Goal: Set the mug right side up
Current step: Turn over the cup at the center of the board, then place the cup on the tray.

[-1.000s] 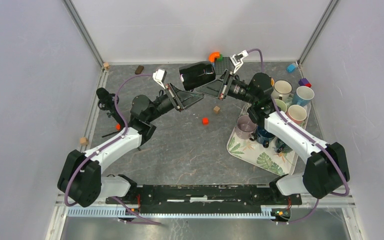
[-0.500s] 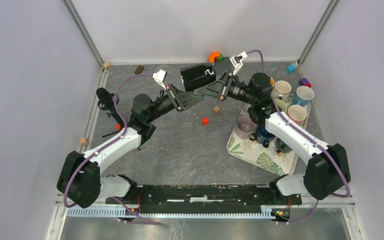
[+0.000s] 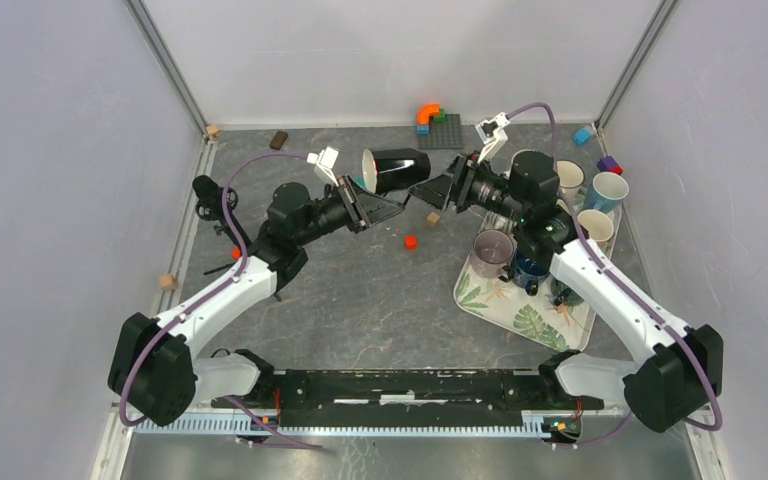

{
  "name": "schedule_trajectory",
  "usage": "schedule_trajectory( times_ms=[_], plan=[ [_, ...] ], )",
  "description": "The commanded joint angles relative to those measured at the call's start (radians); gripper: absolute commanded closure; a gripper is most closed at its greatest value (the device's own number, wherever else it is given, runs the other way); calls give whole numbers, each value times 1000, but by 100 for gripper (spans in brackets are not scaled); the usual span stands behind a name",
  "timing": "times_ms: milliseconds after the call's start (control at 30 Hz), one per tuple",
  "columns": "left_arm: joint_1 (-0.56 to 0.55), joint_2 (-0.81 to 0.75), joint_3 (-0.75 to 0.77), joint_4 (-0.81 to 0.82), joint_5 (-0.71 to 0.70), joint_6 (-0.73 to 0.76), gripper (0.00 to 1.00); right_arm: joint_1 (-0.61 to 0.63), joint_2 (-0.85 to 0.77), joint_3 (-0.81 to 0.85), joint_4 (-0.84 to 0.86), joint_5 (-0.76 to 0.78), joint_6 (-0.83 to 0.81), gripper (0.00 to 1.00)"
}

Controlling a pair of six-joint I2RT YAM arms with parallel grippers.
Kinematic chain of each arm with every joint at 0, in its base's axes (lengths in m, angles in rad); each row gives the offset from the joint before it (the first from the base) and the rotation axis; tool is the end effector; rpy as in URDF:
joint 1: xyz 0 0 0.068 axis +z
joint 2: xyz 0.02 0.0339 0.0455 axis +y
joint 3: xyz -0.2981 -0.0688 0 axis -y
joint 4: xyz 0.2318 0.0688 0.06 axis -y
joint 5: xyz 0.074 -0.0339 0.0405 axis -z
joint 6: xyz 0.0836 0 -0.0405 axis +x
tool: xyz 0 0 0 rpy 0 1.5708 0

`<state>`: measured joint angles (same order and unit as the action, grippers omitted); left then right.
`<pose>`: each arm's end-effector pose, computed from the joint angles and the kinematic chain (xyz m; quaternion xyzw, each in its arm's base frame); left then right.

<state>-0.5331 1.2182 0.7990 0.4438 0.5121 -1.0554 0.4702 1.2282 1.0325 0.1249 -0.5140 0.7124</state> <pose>0.2376 -0.1878 0.3573 0.0007 0.6995 -0.6179 0.3591 0.2536 0.1750 0.3977 -0.0865 0.7234 0.5219 0.4436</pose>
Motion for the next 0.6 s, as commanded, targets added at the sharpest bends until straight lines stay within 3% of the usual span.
schedule_trajectory(
  times_ms=[0,300,567],
  plan=[
    [-7,-28,80,-17,-19,107,98,-4,-67,-5,-92,120,-140,32],
    [-105,-11,181,-359,-103,310,98,-4,-262,65,-376,403,-298,2],
    [-242,53,259,-548,-137,419,98,-4,-512,17,-360,666,-335,2]
  ],
)
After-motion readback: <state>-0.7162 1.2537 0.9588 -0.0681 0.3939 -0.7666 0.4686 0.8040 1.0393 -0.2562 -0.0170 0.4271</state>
